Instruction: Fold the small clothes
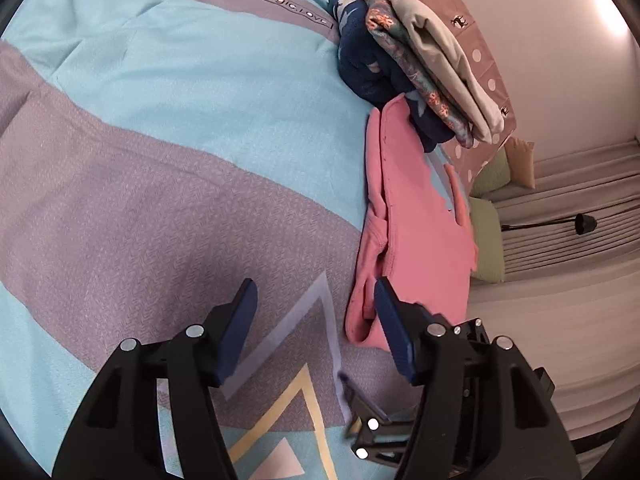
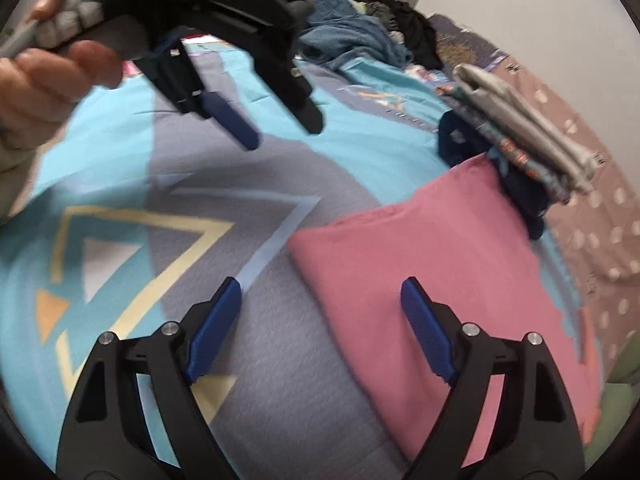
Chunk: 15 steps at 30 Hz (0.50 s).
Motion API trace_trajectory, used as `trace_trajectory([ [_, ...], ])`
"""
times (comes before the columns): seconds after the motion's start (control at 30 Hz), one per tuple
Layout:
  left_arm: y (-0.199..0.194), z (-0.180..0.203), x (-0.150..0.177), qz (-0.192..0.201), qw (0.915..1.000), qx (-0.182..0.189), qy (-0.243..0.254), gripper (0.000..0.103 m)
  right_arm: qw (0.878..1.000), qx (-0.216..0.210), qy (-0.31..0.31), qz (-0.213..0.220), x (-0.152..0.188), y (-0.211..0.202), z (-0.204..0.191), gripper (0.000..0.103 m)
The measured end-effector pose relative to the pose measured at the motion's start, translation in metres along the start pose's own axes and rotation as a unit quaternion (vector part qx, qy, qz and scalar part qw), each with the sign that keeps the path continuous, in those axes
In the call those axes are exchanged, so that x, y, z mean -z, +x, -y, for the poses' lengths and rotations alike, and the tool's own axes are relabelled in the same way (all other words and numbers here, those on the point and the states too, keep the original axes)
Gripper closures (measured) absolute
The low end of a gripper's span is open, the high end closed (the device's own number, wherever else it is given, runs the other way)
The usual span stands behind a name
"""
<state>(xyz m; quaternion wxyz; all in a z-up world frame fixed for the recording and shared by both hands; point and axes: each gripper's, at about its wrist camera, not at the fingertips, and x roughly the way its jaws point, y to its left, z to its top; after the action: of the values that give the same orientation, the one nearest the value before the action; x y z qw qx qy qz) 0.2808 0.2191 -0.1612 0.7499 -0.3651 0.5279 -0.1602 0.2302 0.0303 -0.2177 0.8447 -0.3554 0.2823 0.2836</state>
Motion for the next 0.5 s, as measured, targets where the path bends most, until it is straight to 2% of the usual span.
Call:
trace_trajectory([
  [0.13, -0.002, -0.01, -0.001, 0.005, 0.9999, 0.008, -0.009, 0.042, 0.993, 0.104, -0.062, 0.004, -0.011, 0.01, -0.025, 0.027],
  [0.17, -0.001, -0.013, -0.002, 0.006, 0.9998, 0.011, -0.013, 0.042, 0.991, 0.117, -0.072, 0.003, -0.014, 0.01, -0.031, 0.033],
  [0.2, 0.0, -0.016, -0.003, 0.005, 0.9998, 0.012, -0.016, 0.042, 0.989, 0.126, -0.079, -0.006, -0.017, 0.014, -0.037, 0.049],
  [0.23, 0.001, -0.018, -0.005, 0.003, 0.9997, 0.012, -0.019, 0.042, 0.988, 0.133, -0.081, -0.018, -0.019, 0.019, -0.039, 0.056],
  [0.37, 0.008, -0.025, -0.009, -0.013, 0.9996, 0.013, -0.023, 0.042, 0.975, 0.187, -0.099, -0.063, -0.025, 0.028, -0.044, 0.072],
  [0.4, 0.009, -0.026, -0.009, -0.016, 0.9995, 0.012, -0.022, 0.042, 0.972, 0.195, -0.103, -0.081, -0.024, 0.032, -0.043, 0.073],
  [0.47, 0.012, -0.025, -0.009, -0.023, 0.9995, 0.011, -0.018, 0.042, 0.969, 0.204, -0.11, -0.087, -0.023, 0.033, -0.041, 0.073],
  [0.5, 0.015, -0.025, -0.01, -0.025, 0.9995, 0.011, -0.016, 0.042, 0.967, 0.206, -0.118, -0.092, -0.022, 0.035, -0.043, 0.077],
])
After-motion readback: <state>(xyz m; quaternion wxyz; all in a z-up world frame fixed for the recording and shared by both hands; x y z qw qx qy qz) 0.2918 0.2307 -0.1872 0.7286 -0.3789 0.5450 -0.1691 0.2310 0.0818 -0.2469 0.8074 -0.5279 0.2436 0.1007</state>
